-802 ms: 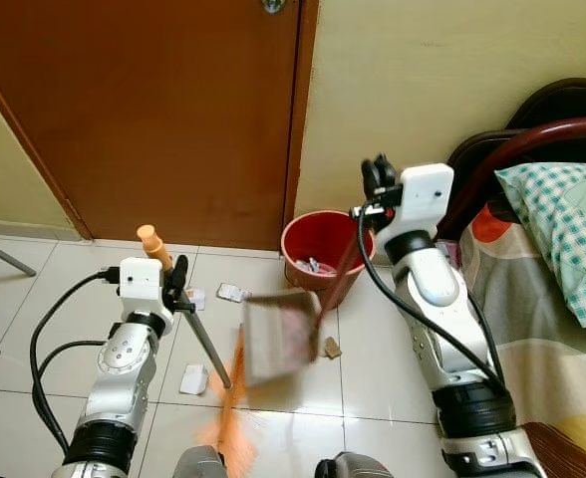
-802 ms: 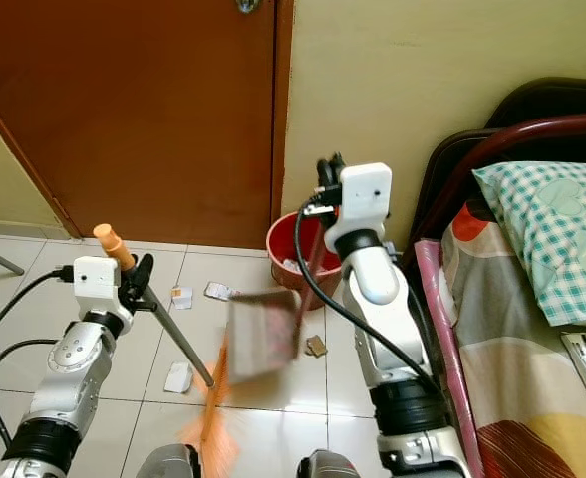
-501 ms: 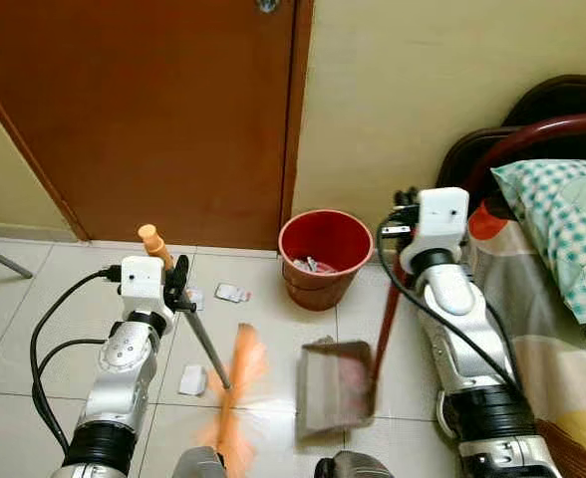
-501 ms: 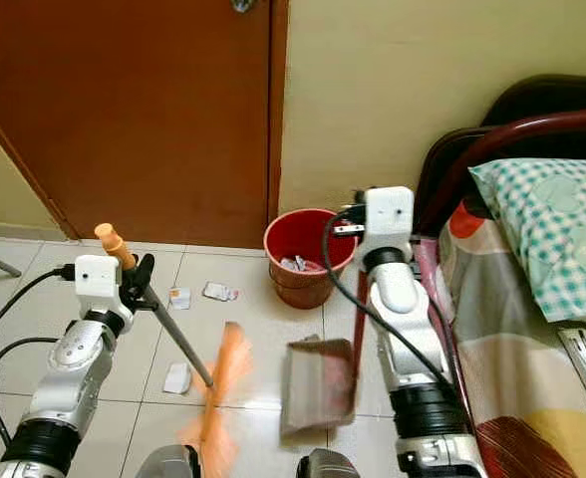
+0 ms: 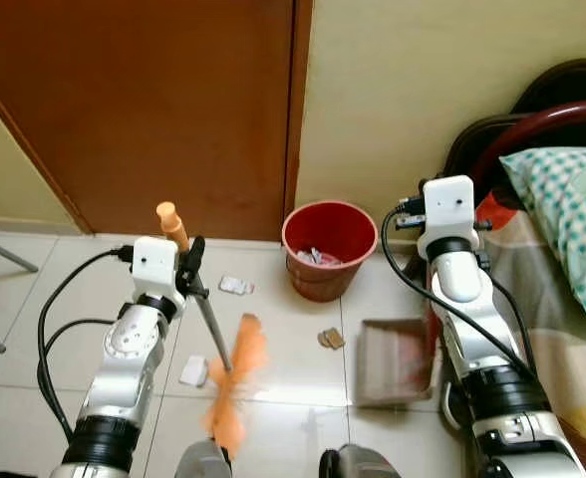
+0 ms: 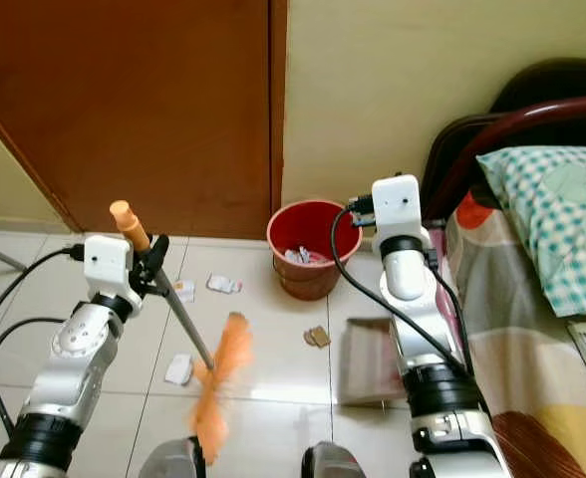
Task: Sweep floor
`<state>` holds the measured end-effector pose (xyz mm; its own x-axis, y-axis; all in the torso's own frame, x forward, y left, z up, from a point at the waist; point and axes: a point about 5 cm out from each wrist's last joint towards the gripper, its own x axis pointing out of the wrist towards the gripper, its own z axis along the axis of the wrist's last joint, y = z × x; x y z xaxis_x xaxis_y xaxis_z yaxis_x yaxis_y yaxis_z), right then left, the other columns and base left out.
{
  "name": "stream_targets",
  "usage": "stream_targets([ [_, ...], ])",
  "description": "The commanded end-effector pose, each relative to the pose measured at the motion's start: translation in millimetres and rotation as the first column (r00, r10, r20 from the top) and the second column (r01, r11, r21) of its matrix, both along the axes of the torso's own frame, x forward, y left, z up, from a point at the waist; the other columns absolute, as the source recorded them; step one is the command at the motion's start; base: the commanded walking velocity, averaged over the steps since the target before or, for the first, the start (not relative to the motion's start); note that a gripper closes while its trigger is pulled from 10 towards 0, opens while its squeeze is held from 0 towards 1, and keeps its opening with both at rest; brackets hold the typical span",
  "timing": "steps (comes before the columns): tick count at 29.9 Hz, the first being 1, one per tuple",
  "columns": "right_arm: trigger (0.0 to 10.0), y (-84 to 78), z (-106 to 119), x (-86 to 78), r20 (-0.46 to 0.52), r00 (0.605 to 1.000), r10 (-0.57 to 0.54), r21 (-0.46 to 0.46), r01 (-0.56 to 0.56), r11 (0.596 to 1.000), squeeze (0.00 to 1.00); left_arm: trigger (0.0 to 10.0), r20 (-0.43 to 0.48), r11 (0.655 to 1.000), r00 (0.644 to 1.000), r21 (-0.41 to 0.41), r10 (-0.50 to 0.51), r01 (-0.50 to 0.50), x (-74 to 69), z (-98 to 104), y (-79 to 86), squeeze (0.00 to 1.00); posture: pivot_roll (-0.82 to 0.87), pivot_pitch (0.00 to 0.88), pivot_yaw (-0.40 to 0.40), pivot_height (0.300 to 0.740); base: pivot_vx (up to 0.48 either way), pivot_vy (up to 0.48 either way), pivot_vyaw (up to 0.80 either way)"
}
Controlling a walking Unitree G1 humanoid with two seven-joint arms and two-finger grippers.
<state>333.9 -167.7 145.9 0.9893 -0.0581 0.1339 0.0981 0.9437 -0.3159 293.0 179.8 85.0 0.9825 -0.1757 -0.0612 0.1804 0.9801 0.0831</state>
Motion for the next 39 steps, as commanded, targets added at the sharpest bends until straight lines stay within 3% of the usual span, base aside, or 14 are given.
stream_targets([
  [1, 10.0, 3.2, 9, 4.2, 0.043, 0.999, 0.006, -0.020, -0.005, 1.000, 0.00, 10.0, 0.023, 0.998, 1.000, 0.070, -0.007, 0.005, -0.2, 7, 7.2, 0.00, 0.04, 0.144, 0.001, 0.740, 0.000, 0.000, 0.00],
  [5, 10.0, 8.4, 4, 7.8, 0.053, 0.998, 0.015, -0.078, -0.011, 0.997, 0.00, 10.0, 0.072, 0.995, 0.996, 0.094, -0.050, 0.043, -4.5, 18, 3.2, 0.00, 0.06, 0.171, 0.006, 0.740, 0.000, 0.000, 0.00],
  [10, 10.0, 22.0, -12, 12.8, 0.022, 0.999, 0.029, -0.128, -0.026, 0.991, 0.00, 10.0, 0.062, 0.988, 0.986, 0.027, -0.154, 0.152, -20.5, 24, -13.4, 0.00, 0.10, 0.216, 0.015, 0.740, 0.000, 0.000, 0.00],
  [14, 10.0, 33.6, -16, 16.2, 0.022, 0.999, 0.050, -0.146, -0.046, 0.988, 0.00, 10.0, 0.054, 0.983, 0.982, 0.018, -0.182, 0.181, -30.9, 26, -15.2, 0.00, 0.13, 0.240, 0.019, 0.740, 0.000, 0.000, 0.00],
  [17, 10.0, 54.0, -12, 21.0, 0.055, 0.991, 0.120, -0.165, -0.109, 0.980, 0.00, 10.0, 0.048, 0.982, 0.981, 0.025, -0.186, 0.185, -37.3, 27, -14.3, 0.00, 0.16, 0.253, 0.021, 0.740, 0.000, 0.000, 0.00],
  [20, 10.0, 60.3, -11, 22.0, 0.070, 0.987, 0.143, -0.176, -0.129, 0.976, 0.00, 10.0, 0.043, 0.982, 0.982, 0.027, -0.186, 0.185, -39.1, 27, -13.8, 0.00, 0.16, 0.253, 0.021, 0.740, 0.000, 0.000, 0.00],
  [26, 10.0, 102.3, -10, 23.9, 0.063, 0.973, 0.223, -0.106, -0.216, 0.971, 0.00, 10.0, 0.036, 0.984, 0.984, 0.048, -0.174, 0.172, -47.0, 29, -9.7, 0.00, 0.19, 0.265, 0.019, 0.740, 0.000, 0.000, 0.00],
  [30, 10.0, 113.4, -11, 21.5, 0.068, 0.963, 0.260, -0.093, -0.254, 0.963, 0.00, 10.0, 0.030, 0.984, 0.985, 0.047, -0.172, 0.170, -48.4, 29, -10.4, 0.00, 0.19, 0.265, 0.017, 0.740, 0.000, 0.000, 0.00],
  [33, 10.0, 128.0, -17, 13.1, 0.068, 0.931, 0.359, -0.038, -0.357, 0.933, 0.00, 10.0, 0.025, 0.984, 0.985, 0.047, -0.173, 0.171, -49.1, 28, -11.9, 0.00, 0.18, 0.259, 0.015, 0.740, 0.000, 0.000, 0.00],
  [39, 10.0, 131.1, -24, 5.4, 0.052, 0.896, 0.441, 0.000, -0.442, 0.897, 0.00, 10.0, 0.038, 0.982, 0.981, 0.028, -0.190, 0.189, -44.8, 29, -16.8, 0.00, 0.16, 0.245, 0.008, 0.740, 0.000, 0.000, 0.00],
])
